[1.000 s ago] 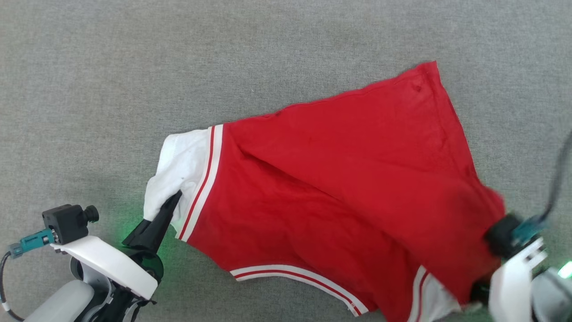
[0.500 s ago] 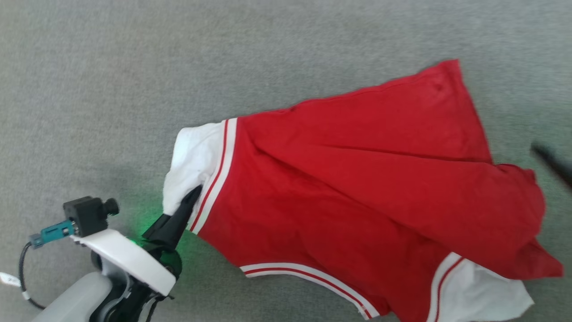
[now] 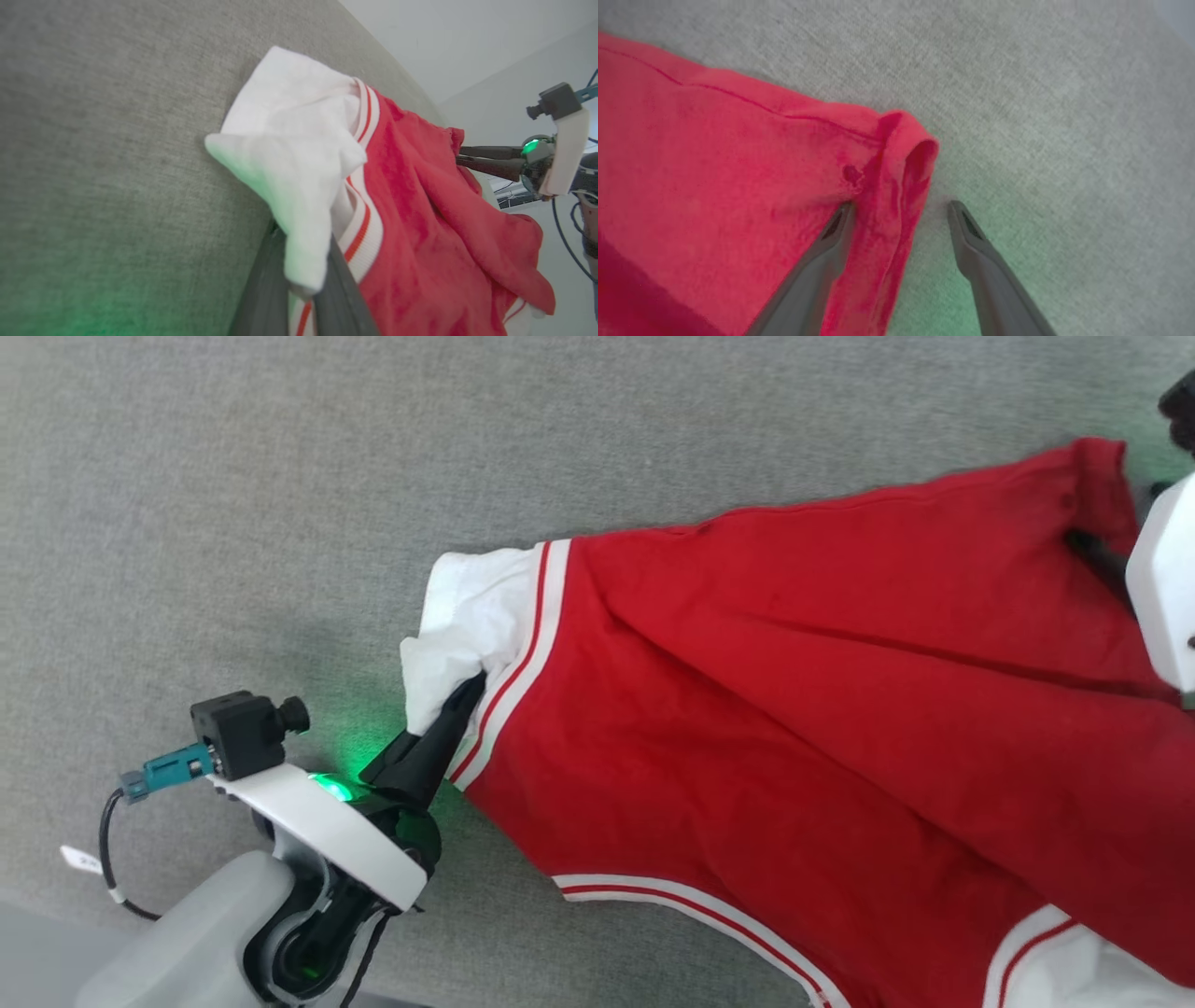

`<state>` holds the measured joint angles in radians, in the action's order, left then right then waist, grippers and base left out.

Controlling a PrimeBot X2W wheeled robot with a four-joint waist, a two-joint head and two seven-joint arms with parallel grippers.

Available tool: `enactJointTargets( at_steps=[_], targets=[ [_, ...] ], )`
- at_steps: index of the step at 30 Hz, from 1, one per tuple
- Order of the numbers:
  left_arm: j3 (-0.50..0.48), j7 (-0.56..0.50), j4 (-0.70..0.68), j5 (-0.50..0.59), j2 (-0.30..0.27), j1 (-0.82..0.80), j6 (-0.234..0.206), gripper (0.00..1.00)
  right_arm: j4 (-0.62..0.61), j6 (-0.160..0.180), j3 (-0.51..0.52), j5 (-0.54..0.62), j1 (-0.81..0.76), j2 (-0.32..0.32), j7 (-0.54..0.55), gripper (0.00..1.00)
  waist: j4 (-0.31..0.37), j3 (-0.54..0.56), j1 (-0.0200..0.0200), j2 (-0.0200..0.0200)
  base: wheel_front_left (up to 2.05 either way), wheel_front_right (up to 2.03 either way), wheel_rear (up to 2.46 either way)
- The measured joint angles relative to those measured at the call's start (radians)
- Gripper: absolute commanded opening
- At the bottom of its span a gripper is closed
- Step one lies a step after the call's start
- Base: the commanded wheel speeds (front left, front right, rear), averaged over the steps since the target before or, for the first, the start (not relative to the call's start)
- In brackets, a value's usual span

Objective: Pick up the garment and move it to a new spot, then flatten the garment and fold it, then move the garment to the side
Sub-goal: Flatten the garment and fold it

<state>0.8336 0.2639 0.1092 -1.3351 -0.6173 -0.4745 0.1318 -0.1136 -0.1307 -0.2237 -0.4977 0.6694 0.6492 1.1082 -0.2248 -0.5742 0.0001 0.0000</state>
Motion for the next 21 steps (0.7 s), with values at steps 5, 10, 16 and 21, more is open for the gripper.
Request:
enactJointTargets(
  at_steps=[5, 10, 16, 21],
  targets=[
    [0.007, 0.0, 0.007, 0.004, 0.015, -0.014, 0.0, 0.0, 0.046, 0.0, -0.07, -0.017, 0.04, 0.039, 0.002, 0.74, -0.024, -0.02, -0.0001, 0.0001, 0.0, 0.0, 0.0],
    [0.007, 0.0, 0.028, 0.004, 0.023, -0.016, 0.0, 0.0, 0.077, 0.0, -0.097, -0.058, 0.047, 0.041, -0.029, 0.0, -0.022, -0.003, 0.0, 0.0001, 0.0, 0.0, 0.0],
    [-0.021, 0.0, 0.057, 0.037, 0.006, -0.021, 0.0, 0.0, 0.133, 0.0, -0.066, -0.058, 0.044, 0.003, -0.14, 0.0, 0.0, 0.039, 0.0, 0.0, 0.0, 0.0, 0.0],
    [-0.007, -0.007, 0.064, 0.042, -0.023, -0.136, 0.0, 0.0, 0.159, 0.0, 0.031, -0.055, 0.1, -0.007, -0.238, 0.0, 0.029, 0.067, -0.0001, 0.0, 0.0, 0.0, 0.0]
  ],
)
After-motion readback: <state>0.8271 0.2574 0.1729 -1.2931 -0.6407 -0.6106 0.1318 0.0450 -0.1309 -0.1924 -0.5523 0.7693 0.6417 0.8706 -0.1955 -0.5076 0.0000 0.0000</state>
